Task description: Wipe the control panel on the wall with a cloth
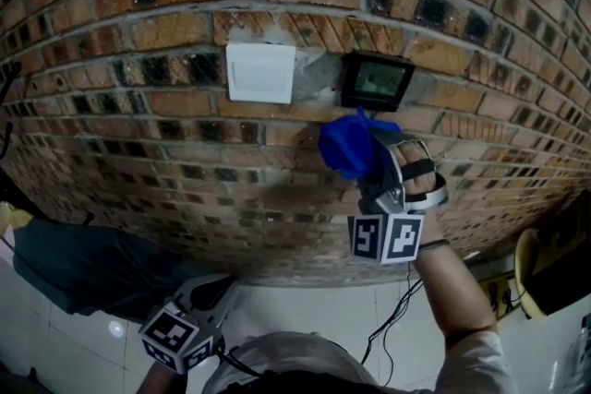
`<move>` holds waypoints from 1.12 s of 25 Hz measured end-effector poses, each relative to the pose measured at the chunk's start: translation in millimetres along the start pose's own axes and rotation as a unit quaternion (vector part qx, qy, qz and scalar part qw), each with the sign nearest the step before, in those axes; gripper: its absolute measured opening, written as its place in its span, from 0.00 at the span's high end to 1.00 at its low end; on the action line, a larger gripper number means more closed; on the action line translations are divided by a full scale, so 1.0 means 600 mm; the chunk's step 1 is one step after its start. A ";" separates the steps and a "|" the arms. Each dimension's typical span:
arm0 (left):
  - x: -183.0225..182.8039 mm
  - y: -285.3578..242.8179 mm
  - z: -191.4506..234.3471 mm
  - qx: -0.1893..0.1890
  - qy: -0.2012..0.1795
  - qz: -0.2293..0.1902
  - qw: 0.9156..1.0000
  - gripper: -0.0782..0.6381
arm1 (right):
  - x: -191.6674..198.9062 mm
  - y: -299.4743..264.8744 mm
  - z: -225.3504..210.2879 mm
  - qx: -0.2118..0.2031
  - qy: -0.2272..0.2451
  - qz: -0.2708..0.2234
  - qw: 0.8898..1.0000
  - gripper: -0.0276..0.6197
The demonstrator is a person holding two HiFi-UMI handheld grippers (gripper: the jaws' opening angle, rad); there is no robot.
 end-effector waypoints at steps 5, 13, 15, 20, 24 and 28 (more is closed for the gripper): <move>0.003 0.034 0.020 0.004 0.012 -0.006 1.000 0.90 | -0.016 0.032 0.013 -0.031 -0.126 -0.028 0.991 0.82; 0.030 0.089 0.068 0.006 0.033 0.003 0.999 0.90 | -0.086 0.178 0.135 -0.079 -0.401 -0.067 0.910 0.82; 0.034 0.089 0.077 0.005 0.027 0.006 1.000 0.90 | -0.095 0.211 0.170 -0.077 -0.481 -0.055 0.871 0.82; 0.039 0.099 0.059 0.008 0.012 0.000 1.000 0.90 | -0.120 0.292 0.216 -0.115 -0.545 -0.057 0.828 0.82; 0.027 0.115 0.022 -0.002 0.008 -0.017 1.000 0.90 | -0.102 0.357 0.222 -0.114 -0.587 -0.063 0.799 0.82; 0.022 0.129 -0.032 -0.008 0.003 -0.019 1.000 0.90 | -0.075 0.432 0.214 -0.100 -0.616 -0.074 0.778 0.82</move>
Point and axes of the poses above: the fingertips, and each gripper's own axes: y backward along the fingers, z to its left, x out of its underside, the point moved 4 cm from there along y, backward along the fingers, and after that the axes turned 7 degrees about -x, right-handed, at the moved point
